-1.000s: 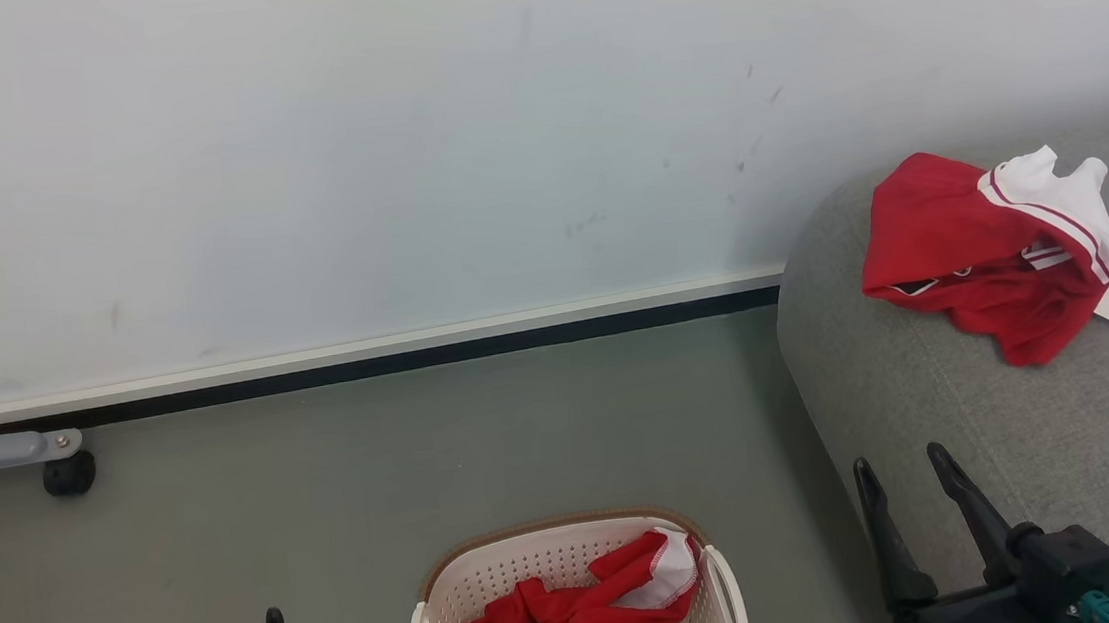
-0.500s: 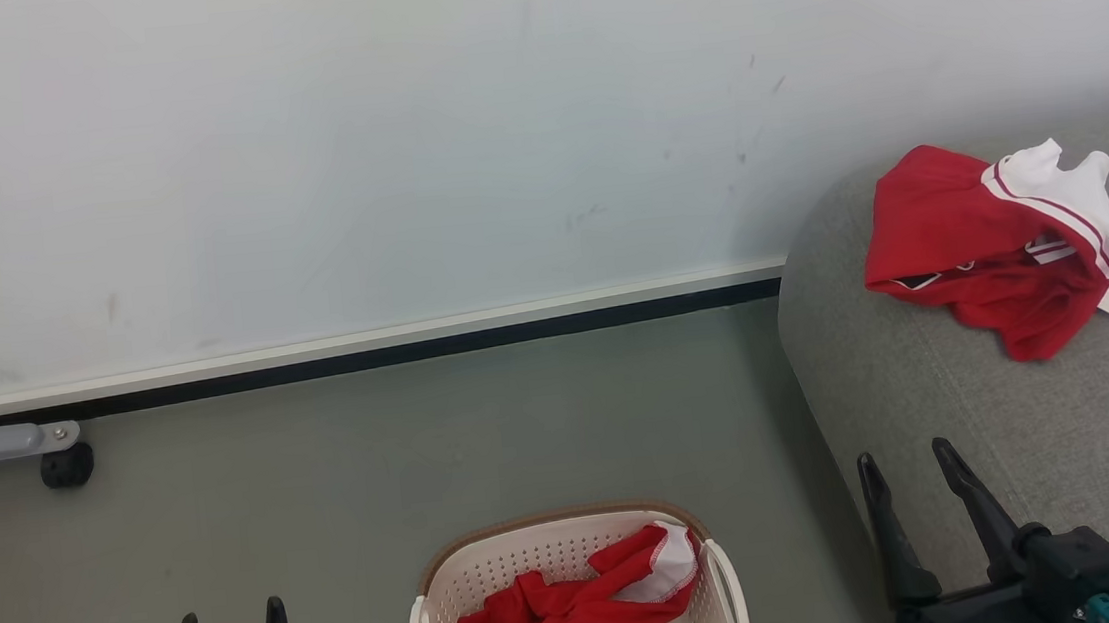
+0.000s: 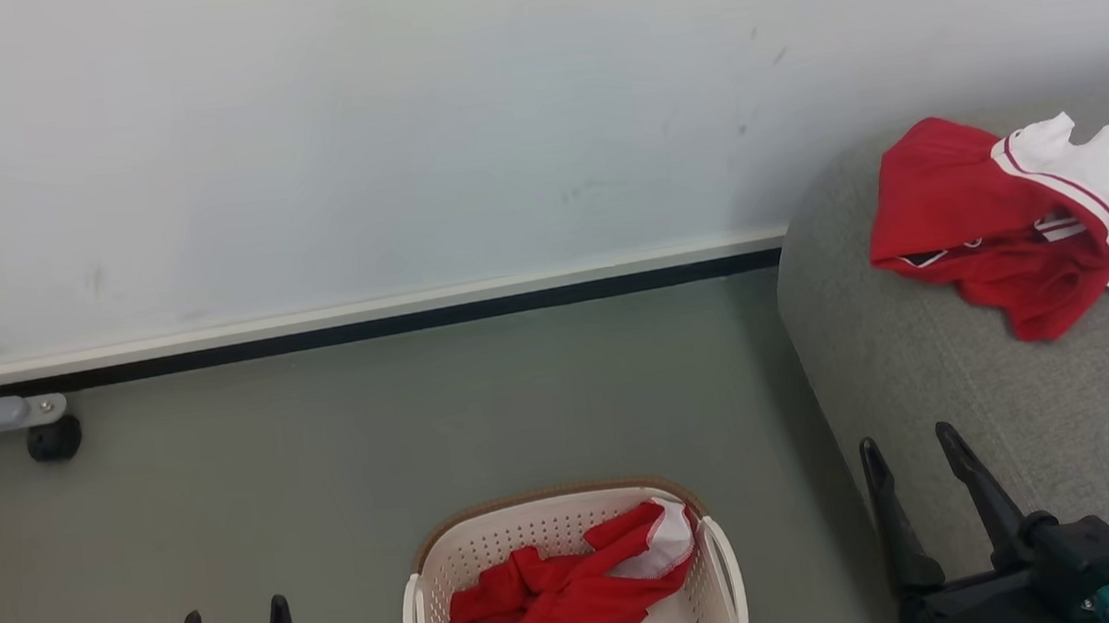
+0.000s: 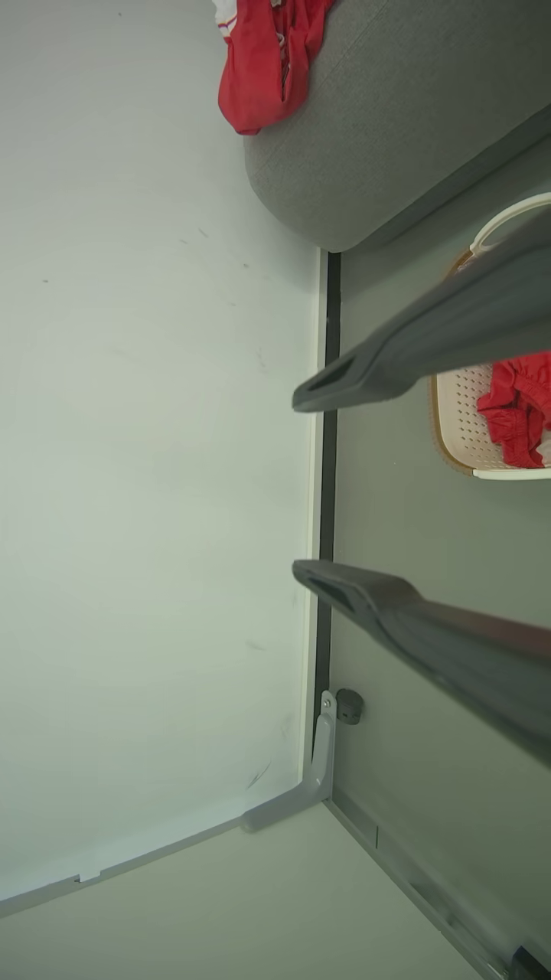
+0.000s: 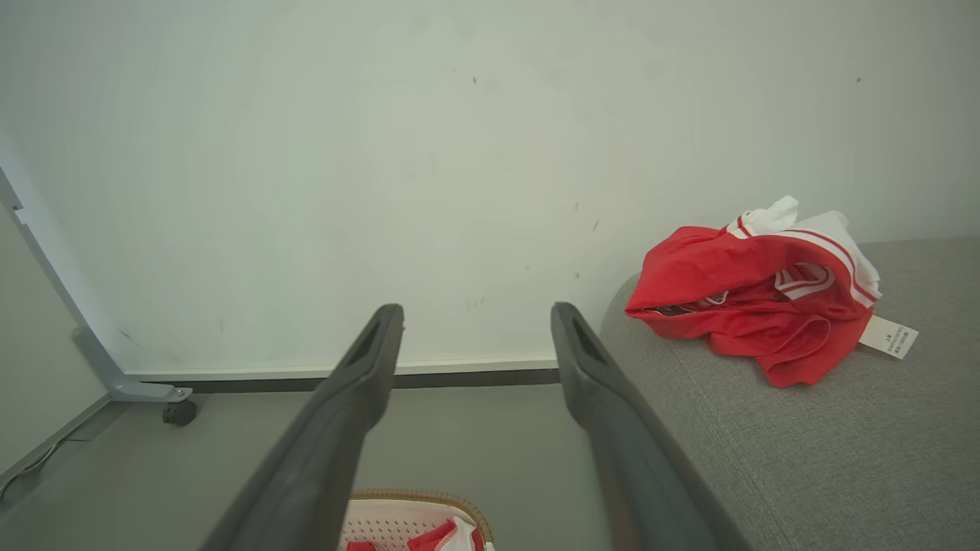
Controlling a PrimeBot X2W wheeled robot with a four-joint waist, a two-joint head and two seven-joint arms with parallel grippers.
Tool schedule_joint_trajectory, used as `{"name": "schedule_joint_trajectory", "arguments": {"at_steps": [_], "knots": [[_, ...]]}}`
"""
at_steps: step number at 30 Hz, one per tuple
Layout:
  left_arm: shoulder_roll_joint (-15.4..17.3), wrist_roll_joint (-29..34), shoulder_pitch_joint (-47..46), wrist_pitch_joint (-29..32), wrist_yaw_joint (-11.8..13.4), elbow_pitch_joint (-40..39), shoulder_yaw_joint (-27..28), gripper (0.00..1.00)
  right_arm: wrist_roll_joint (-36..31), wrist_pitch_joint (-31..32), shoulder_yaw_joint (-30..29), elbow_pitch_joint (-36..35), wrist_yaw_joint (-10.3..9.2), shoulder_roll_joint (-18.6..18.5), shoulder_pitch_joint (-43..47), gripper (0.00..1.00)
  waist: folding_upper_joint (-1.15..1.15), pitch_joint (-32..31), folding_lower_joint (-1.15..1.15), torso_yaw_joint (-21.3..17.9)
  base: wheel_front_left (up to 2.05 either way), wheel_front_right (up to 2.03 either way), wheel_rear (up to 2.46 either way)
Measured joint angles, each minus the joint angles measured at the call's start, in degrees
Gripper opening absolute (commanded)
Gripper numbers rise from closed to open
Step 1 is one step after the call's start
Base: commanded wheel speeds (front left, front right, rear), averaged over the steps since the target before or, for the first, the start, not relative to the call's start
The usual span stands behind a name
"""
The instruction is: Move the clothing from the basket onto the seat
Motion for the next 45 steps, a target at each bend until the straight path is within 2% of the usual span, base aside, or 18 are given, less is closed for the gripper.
{"name": "schedule_joint_trajectory", "arguments": {"at_steps": [8,14,32,45], "knots": [[0.58,1.02,-3.77,2.31,-0.11,-0.89,-2.16,1.00,-0.57,0.35,-1.54,-2.56,-0.01,-0.12,-2.75,1.00,0.00,4.84,0.00,-0.31,0.00,0.00,0.00],[0.87,2.76,-10.26,4.41,-2.07,1.66,-5.52,1.00,-0.99,1.08,-1.77,-3.90,-0.07,-0.15,-6.81,1.00,0.01,9.34,0.01,-0.86,0.00,0.00,0.00],[-1.64,7.57,-31.40,10.14,-8.58,21.08,-16.21,1.00,-1.57,2.64,-4.16,-8.00,-0.08,-0.41,-18.36,1.00,0.01,23.98,0.02,-5.64,0.00,0.00,0.00],[-2.31,11.43,-44.04,13.17,-11.18,34.03,-19.86,1.00,-1.57,2.61,-4.81,-10.47,-0.07,-0.04,-25.64,1.00,0.02,35.26,0.01,-8.32,0.00,0.00,0.00]]}}
